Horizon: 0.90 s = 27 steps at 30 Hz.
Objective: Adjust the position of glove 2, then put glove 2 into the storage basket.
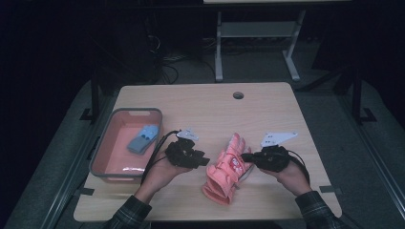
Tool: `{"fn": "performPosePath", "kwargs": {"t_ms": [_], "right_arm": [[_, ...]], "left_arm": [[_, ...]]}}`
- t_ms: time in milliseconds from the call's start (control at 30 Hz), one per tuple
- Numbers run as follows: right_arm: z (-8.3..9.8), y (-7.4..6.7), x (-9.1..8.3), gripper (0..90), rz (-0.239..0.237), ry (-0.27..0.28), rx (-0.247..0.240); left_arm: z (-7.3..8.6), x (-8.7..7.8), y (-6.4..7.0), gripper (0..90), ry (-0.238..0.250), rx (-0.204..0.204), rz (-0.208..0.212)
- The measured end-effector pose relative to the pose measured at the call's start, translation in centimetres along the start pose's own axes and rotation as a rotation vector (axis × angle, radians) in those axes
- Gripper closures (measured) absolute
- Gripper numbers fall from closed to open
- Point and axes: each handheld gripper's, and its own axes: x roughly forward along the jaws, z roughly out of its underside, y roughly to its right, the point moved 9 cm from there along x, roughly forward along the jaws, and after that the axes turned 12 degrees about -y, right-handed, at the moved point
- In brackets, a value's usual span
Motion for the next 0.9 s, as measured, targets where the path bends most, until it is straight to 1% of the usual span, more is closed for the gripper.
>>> {"fn": "performPosePath", "kwargs": {"t_ms": [67,133,233,433,600,733,800,900], "right_arm": [[-0.7,-0.1,-0.2,90.0,0.000,0.018,-0.001],[-1.3,-0.1,-0.2,90.0,-0.011,0.033,0.001],[-1.6,0.0,0.3,90.0,-0.009,0.031,0.000],[-1.4,0.3,2.1,90.0,-0.006,-0.011,0.003],[-0.9,0.1,3.5,90.0,-0.010,-0.058,-0.006],[-0.6,0.0,3.9,90.0,-0.006,-0.085,0.002],[-0.3,0.0,4.1,90.0,-0.006,-0.094,-0.006],[0.1,0.0,4.2,90.0,-0.009,-0.110,-0.003]], "left_arm": [[-0.1,0.0,0.0,56.1,0.002,0.003,-0.002],[-0.2,0.1,0.0,53.1,0.000,0.008,-0.004],[-0.3,0.0,0.0,48.1,0.006,0.009,-0.004],[-0.3,-0.1,0.0,42.4,0.013,0.011,-0.002],[-0.3,-0.1,-0.1,39.7,0.012,0.015,0.003],[-0.5,-0.1,-0.1,36.8,0.014,0.021,0.005],[-0.7,0.0,0.0,34.3,0.017,0.019,0.011],[-1.0,0.2,0.2,30.3,0.012,0.030,0.015]]}}
